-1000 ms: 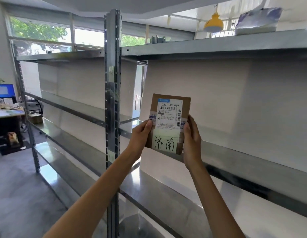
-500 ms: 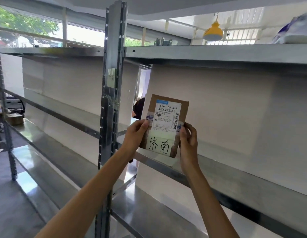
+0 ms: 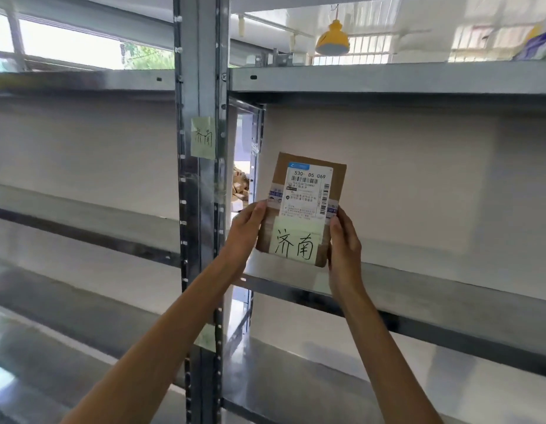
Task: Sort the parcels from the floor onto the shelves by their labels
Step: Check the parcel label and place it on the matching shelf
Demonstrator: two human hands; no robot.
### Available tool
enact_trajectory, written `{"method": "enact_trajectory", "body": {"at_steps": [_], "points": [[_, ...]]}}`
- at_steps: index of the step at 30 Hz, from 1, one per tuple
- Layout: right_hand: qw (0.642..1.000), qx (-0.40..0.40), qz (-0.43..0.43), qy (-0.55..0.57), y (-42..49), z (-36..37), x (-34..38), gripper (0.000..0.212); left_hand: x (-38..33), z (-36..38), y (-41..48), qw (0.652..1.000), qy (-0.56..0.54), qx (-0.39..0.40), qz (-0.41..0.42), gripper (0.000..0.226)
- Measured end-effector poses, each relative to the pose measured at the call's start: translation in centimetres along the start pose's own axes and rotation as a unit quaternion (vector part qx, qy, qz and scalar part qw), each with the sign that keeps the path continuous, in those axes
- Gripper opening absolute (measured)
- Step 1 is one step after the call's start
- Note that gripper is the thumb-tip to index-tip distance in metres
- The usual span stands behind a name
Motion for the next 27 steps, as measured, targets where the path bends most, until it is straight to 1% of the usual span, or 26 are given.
{"method": "enact_trajectory", "body": {"at_steps": [4,8,11,14,17,19,21,23,27], "points": [[1.0,-0.018,0.002,-0.01,-0.4,1.0,0.1,0.03,0.0,-0.8,0.6,1.0,-0.01,0.028,0.004,0.034],[0.999,-0.028,0.003,-0.017,-0.8,1.7,-0.2,0.038,0.9,-1.6,0.7,0.999,0.001,0.037,-0.002,0.036],[0.999,-0.029,-0.001,-0.027,-0.9,2.1,-0.2,0.04,1.4,-2.2,1.2,0.999,-0.011,0.044,-0.011,0.034],[0.999,-0.027,-0.002,-0.04,-0.7,2.3,0.1,0.041,0.9,-2.5,1.2,0.999,-0.011,0.049,0.001,0.033],[0.998,-0.045,-0.013,-0.05,-0.6,2.0,0.2,0.036,0.5,-2.6,1.0,0.998,0.001,0.061,0.022,0.03],[0.994,-0.09,-0.018,-0.054,-0.7,1.4,0.2,0.025,0.3,-2.8,1.1,0.996,0.013,0.083,0.02,0.029],[0.988,-0.141,-0.003,-0.056,-0.6,0.9,-0.2,0.015,0.5,-2.9,1.7,0.994,0.024,0.109,0.0,0.03],[0.984,-0.17,0.029,-0.054,0.0,0.4,-0.9,0.012,0.9,-2.8,2.2,0.99,0.047,0.128,-0.024,0.034],[0.979,-0.163,0.109,-0.05,0.7,0.3,-2.8,0.02,1.9,-1.8,2.2,0.981,0.084,0.153,-0.084,0.054]]}}
Point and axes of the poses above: each hand's wrist, its own y-axis towards the middle knuckle, its own z-axis out of the palm, x = y × z, the point moved 6 cm from there along y, towards the middle knuckle, and after that the axes turned 5 degrees about -z, right-handed, at the moved point
